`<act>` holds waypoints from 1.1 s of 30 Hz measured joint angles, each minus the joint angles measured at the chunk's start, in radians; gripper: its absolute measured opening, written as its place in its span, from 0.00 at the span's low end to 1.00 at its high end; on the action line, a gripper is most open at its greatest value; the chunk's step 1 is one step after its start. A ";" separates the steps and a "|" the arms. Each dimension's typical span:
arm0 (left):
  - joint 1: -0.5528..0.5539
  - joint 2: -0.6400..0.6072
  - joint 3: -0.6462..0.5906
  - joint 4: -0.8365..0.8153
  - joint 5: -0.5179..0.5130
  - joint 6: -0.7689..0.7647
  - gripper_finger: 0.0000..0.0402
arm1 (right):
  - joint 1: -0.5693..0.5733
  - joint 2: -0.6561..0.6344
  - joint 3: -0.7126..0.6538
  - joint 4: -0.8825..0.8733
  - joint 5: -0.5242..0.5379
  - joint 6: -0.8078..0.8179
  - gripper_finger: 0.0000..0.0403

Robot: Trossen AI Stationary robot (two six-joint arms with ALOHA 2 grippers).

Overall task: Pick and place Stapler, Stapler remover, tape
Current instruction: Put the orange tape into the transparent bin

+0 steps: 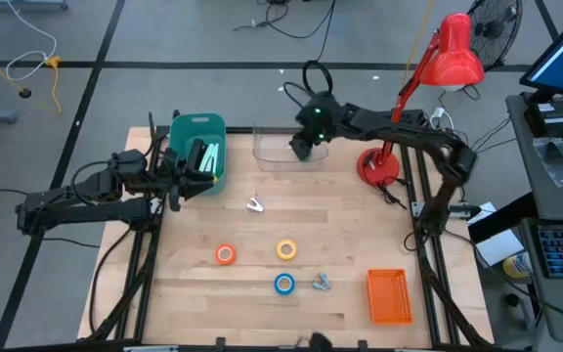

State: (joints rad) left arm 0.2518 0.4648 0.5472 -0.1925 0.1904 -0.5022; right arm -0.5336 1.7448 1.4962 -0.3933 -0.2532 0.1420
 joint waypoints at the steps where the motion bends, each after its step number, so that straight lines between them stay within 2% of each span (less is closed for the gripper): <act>1: -0.003 0.000 0.000 0.000 0.002 0.000 0.37 | 0.013 -0.035 -0.015 0.002 -0.013 -0.010 0.28; 5: -0.021 0.000 0.000 -0.019 0.002 -0.010 0.37 | 0.070 -0.195 -0.137 0.026 0.013 -0.012 0.26; 10: -0.046 0.000 0.000 -0.046 -0.010 -0.031 0.37 | 0.148 -0.424 -0.389 0.123 0.085 0.048 0.22; 17: -0.072 0.031 0.000 -0.043 -0.027 -0.040 0.37 | 0.203 -0.735 -0.773 0.386 0.099 0.153 0.20; 23: -0.104 0.084 0.000 -0.043 -0.025 -0.098 0.37 | 0.195 -0.965 -1.028 0.585 0.101 0.281 0.19; 28: -0.160 0.120 0.000 -0.043 0.001 -0.173 0.37 | 0.186 -1.106 -1.188 0.777 0.102 0.365 0.18; 33: -0.238 0.153 0.000 -0.090 0.027 -0.297 0.37 | 0.187 -1.189 -1.309 0.933 0.101 0.407 0.18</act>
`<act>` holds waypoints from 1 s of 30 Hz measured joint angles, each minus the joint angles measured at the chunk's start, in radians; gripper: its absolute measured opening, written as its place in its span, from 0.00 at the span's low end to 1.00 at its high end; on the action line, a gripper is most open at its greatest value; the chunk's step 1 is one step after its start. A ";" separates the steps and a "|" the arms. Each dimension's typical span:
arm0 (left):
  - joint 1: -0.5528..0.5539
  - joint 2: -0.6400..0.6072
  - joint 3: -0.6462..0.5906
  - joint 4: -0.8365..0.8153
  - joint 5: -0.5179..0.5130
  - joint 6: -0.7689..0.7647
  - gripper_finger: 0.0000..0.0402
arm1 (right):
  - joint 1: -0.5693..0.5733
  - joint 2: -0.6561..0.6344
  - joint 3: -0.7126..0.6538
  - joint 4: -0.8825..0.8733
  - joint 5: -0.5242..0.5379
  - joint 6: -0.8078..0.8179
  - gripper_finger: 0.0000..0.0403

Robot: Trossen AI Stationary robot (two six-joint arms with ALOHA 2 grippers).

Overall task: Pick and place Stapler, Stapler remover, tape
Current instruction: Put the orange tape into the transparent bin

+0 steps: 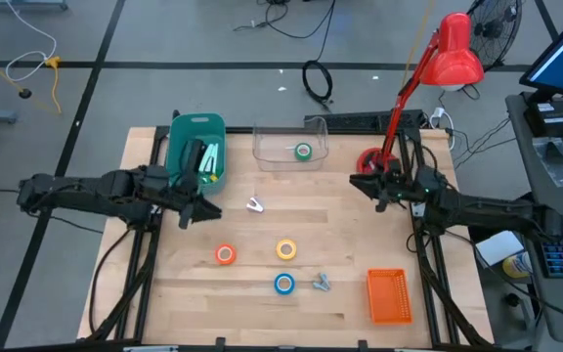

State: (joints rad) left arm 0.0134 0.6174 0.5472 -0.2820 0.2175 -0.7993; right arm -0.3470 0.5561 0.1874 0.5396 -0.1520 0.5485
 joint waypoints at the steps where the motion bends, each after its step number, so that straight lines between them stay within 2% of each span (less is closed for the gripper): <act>1: -0.018 0.008 0.000 -0.025 0.000 -0.032 0.37 | 0.000 -0.010 -0.016 0.012 0.000 0.007 0.18; 8: -0.162 0.093 0.000 -0.250 0.001 -0.261 0.37 | 0.000 -0.041 -0.091 0.000 -0.001 0.015 0.18; 14: -0.260 0.182 0.000 -0.307 0.002 -0.412 0.37 | 0.000 -0.041 -0.113 -0.105 -0.005 -0.008 0.18; 18: -0.286 0.244 0.000 -0.306 0.002 -0.491 0.37 | 0.000 -0.039 -0.114 -0.169 -0.005 -0.010 0.18; 24: -0.296 0.339 0.002 -0.283 -0.005 -0.565 0.37 | 0.000 -0.039 -0.114 -0.166 0.007 -0.027 0.18; 30: -0.295 0.455 0.037 -0.326 -0.117 -0.572 0.37 | 0.000 -0.039 -0.115 -0.168 0.027 -0.033 0.18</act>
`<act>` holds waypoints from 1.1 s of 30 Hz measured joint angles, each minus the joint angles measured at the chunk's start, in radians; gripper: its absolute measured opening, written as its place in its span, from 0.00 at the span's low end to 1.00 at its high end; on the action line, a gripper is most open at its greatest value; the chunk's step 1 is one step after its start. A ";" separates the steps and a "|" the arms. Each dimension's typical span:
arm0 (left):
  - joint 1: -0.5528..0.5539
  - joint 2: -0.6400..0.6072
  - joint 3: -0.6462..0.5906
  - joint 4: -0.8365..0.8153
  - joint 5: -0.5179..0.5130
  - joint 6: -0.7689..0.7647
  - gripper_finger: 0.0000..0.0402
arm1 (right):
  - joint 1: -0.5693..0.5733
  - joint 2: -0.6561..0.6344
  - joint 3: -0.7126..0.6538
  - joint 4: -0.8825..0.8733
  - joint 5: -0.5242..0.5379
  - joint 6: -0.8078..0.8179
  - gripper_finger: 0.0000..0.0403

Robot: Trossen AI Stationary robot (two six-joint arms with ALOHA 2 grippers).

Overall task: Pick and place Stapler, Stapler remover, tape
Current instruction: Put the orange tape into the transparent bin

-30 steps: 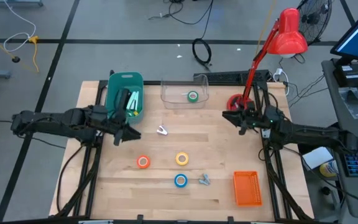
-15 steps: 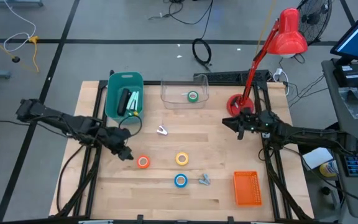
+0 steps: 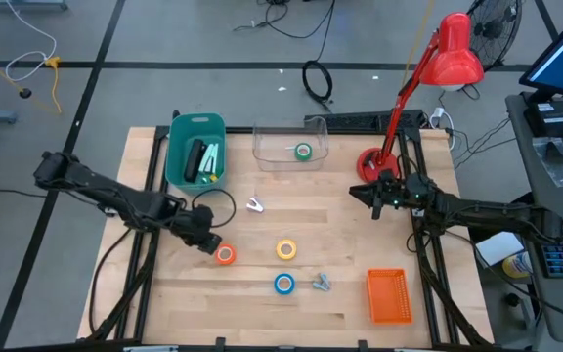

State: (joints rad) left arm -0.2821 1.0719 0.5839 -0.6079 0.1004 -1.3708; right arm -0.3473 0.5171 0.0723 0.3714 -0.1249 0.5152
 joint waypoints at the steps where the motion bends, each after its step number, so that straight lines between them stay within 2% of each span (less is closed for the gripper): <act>1: 0.000 0.019 0.008 0.000 -0.018 0.000 0.37 | 0.000 0.000 0.000 0.000 0.000 0.000 0.18; 5: 0.000 0.095 0.048 0.013 -0.053 0.025 0.37 | 0.000 0.000 0.000 0.003 0.001 0.000 0.18; 13: 0.000 0.243 0.075 0.010 -0.019 0.080 0.37 | 0.000 0.000 -0.001 0.005 0.000 0.000 0.18; 33: 0.000 0.440 0.083 0.104 -0.053 0.061 0.37 | 0.000 0.000 -0.002 0.005 -0.002 0.000 0.18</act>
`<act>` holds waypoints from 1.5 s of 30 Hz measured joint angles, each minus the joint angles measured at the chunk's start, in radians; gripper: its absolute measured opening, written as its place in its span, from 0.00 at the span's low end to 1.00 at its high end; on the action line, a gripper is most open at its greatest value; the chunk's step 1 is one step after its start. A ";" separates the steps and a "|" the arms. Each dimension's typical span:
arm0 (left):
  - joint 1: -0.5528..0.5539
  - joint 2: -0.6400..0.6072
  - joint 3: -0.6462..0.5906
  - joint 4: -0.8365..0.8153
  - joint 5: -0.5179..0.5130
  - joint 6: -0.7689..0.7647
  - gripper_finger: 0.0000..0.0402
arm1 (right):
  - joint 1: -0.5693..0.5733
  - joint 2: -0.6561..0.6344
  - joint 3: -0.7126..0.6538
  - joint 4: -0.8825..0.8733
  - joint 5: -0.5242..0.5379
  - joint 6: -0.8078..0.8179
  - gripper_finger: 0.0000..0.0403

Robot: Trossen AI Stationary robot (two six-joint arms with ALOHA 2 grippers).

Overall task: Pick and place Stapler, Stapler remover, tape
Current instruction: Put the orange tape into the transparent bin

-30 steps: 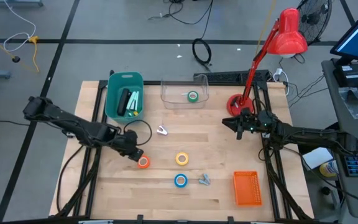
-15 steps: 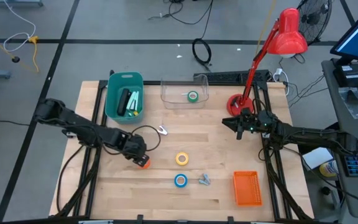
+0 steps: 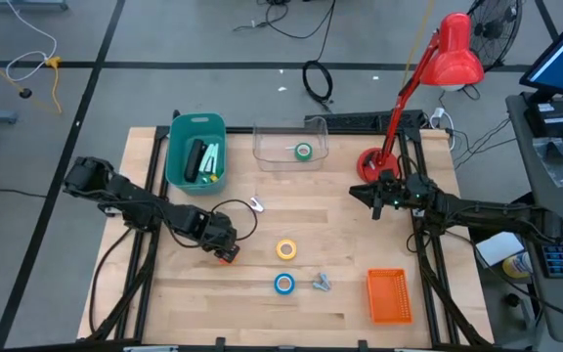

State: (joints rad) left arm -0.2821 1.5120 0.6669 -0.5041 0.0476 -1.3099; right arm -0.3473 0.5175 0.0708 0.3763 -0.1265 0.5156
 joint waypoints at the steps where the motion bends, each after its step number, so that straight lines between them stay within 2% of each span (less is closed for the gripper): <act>1: 0.000 0.005 0.000 -0.002 0.002 -0.003 0.37 | 0.000 0.000 0.000 0.000 0.000 0.000 0.18; 5: 0.002 0.005 -0.002 -0.006 -0.001 -0.006 0.31 | 0.000 0.000 0.000 0.000 0.000 0.000 0.18; 10: 0.001 -0.031 -0.008 -0.013 -0.018 -0.005 0.11 | 0.000 0.000 -0.001 0.000 -0.001 0.000 0.18; 18: 0.003 -0.108 -0.012 -0.015 0.007 -0.001 0.10 | 0.000 0.000 -0.001 0.000 -0.001 -0.002 0.18; 21: 0.002 -0.183 -0.012 -0.005 0.032 0.002 0.10 | 0.000 0.000 -0.001 0.000 -0.001 -0.003 0.18; 24: 0.010 -0.281 -0.012 0.097 0.013 0.063 0.10 | 0.000 0.000 -0.001 0.002 -0.001 -0.004 0.18; 27: 0.032 -0.385 -0.010 0.276 -0.066 0.184 0.10 | 0.000 0.000 -0.001 0.002 -0.001 -0.004 0.18; 31: 0.072 -0.493 -0.008 0.479 -0.264 0.361 0.10 | 0.000 -0.001 -0.001 0.001 -0.001 -0.004 0.18; 35: 0.133 -0.540 -0.007 0.575 -0.420 0.502 0.10 | 0.000 0.000 -0.001 0.009 -0.001 -0.004 0.18; 40: 0.246 -0.519 0.078 0.556 -0.560 0.692 0.10 | 0.000 0.000 -0.001 0.014 -0.001 -0.004 0.18; 45: 0.391 -0.429 0.250 0.404 -0.584 0.851 0.10 | 0.000 0.000 -0.001 0.016 -0.001 -0.004 0.18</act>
State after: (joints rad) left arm 0.1093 1.0834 0.9166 -0.1004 -0.5364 -0.4588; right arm -0.3473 0.5175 0.0700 0.3919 -0.1272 0.5117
